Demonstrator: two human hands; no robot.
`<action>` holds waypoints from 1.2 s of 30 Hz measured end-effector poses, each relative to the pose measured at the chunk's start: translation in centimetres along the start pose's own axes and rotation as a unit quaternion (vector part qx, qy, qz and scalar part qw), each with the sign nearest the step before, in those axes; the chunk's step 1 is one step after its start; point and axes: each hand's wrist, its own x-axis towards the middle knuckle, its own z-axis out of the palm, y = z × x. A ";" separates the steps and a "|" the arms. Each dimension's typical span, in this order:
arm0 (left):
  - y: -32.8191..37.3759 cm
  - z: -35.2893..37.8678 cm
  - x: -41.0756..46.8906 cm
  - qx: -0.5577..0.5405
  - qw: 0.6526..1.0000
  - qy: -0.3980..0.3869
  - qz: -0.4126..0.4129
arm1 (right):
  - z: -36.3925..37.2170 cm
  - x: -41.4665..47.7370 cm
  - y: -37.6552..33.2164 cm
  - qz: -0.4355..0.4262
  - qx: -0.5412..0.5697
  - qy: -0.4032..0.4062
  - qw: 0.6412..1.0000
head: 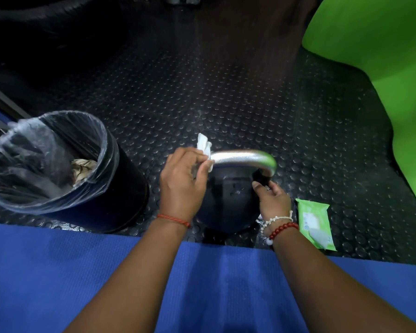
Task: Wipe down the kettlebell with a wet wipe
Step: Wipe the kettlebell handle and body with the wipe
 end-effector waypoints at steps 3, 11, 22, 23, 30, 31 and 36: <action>-0.6 -0.6 1.3 -0.012 0.999 -0.024 -0.020 | 0.0 0.0 0.0 0.002 0.000 -0.002 1.000; -1.0 -1.0 1.0 -0.033 0.998 -0.049 -0.010 | 0.1 0.3 0.4 0.001 0.004 -0.001 1.000; -0.9 -1.8 3.8 0.042 0.985 -0.146 -0.079 | 0.2 1.2 1.2 0.003 0.006 0.002 1.000; -0.6 -1.9 4.1 0.048 0.982 -0.165 -0.079 | 0.2 1.3 1.3 0.003 0.006 0.001 1.000; 0.9 -2.1 5.9 0.092 0.962 -0.254 -0.050 | 0.2 1.4 1.3 -0.001 0.011 -0.001 1.000; 1.1 -2.2 6.1 0.101 0.958 -0.265 -0.041 | 0.1 1.4 1.3 -0.002 0.011 -0.001 1.000; 1.2 -2.2 6.2 0.120 0.955 -0.269 -0.043 | 0.1 1.6 1.6 -0.001 0.008 -0.001 1.000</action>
